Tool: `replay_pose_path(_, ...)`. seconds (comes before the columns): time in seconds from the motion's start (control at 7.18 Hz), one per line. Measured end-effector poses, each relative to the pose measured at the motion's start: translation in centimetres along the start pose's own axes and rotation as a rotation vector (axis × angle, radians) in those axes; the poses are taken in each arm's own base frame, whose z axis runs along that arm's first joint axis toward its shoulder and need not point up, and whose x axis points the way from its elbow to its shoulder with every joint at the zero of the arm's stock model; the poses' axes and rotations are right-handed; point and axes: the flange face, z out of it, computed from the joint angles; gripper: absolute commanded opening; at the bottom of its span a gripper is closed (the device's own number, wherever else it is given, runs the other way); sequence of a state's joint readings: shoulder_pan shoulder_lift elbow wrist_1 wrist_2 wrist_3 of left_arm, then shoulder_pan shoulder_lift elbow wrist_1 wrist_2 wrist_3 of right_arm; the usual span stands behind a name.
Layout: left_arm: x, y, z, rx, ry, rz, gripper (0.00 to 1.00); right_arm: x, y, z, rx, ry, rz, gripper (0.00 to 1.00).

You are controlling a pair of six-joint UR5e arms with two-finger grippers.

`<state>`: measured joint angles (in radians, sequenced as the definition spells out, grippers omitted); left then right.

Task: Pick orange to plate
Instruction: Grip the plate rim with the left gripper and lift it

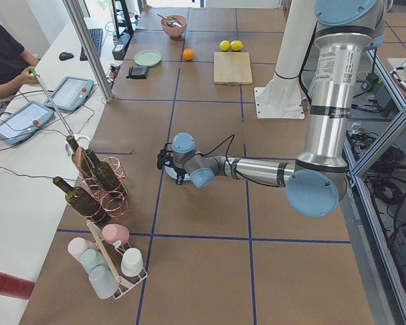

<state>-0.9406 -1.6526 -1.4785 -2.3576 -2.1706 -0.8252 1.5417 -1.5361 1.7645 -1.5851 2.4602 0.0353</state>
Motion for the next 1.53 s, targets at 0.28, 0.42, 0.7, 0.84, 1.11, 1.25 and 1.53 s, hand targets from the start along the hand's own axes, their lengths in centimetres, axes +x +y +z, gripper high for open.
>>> replay_pose_path(0.28,0.1,0.2,0.3,-0.006,0.000,0.004,0.18,-0.2,0.0,-0.1,0.003,0.000,-0.002,1.00)
replay_pose_path(0.42,-0.1,0.3,0.4,-0.008,-0.002,0.007,0.00,-0.2,0.0,-0.2,0.003,0.000,-0.002,1.00)
replay_pose_path(0.7,-0.2,0.4,0.2,-0.010,0.000,0.016,0.00,-0.4,-0.2,-0.3,0.005,-0.003,0.009,1.00)
replay_pose_path(0.84,-0.1,0.5,-0.2,-0.014,0.010,0.018,0.00,-0.6,-0.4,-0.4,0.008,-0.010,0.019,1.00)
replay_pose_path(1.11,-1.7,-0.4,-4.0,-0.029,0.081,-0.026,0.00,-1.1,-1.0,-0.7,0.013,-0.022,0.025,1.00)
replay_pose_path(1.25,-2.5,-1.4,-7.0,-0.043,0.137,-0.062,0.00,-1.5,-1.3,-0.7,0.014,-0.027,0.027,1.00)
replay_pose_path(1.53,2.0,-5.8,-11.3,-0.059,0.177,-0.128,0.00,-3.4,-2.1,0.7,0.000,-0.033,0.072,1.00)
